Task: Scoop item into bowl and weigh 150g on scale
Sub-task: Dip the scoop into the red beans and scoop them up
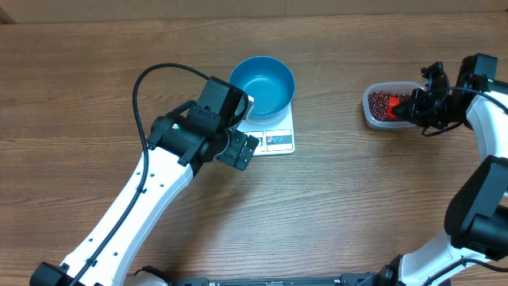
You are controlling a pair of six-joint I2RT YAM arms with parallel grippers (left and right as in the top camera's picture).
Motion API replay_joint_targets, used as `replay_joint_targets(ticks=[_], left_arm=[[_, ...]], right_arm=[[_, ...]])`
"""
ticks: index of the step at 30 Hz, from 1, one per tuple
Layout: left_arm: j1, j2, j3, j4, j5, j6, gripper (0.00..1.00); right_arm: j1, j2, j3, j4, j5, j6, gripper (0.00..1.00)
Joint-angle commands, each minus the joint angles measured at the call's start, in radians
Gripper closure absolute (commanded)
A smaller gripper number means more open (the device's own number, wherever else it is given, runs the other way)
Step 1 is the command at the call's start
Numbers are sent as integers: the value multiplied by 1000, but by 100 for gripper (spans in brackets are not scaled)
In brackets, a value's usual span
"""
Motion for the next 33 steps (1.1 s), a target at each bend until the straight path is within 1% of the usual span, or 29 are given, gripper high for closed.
replay_joint_targets(ticks=[1,10,21,33], left_arm=[[0,-12,-5,2,11,16,0],[0,-12,-5,2,11,16,0],[0,-13,-5,2,11,16,0],[0,-13,-5,2,11,16,0]], right_arm=[[-8,22,-20,-17,-104,3,97],[-70,22,-22,-40,-132,-4,96],[-77,65,-24,-40,-145,-8,96],[-89,66,-24,-38,-182,-8,96]])
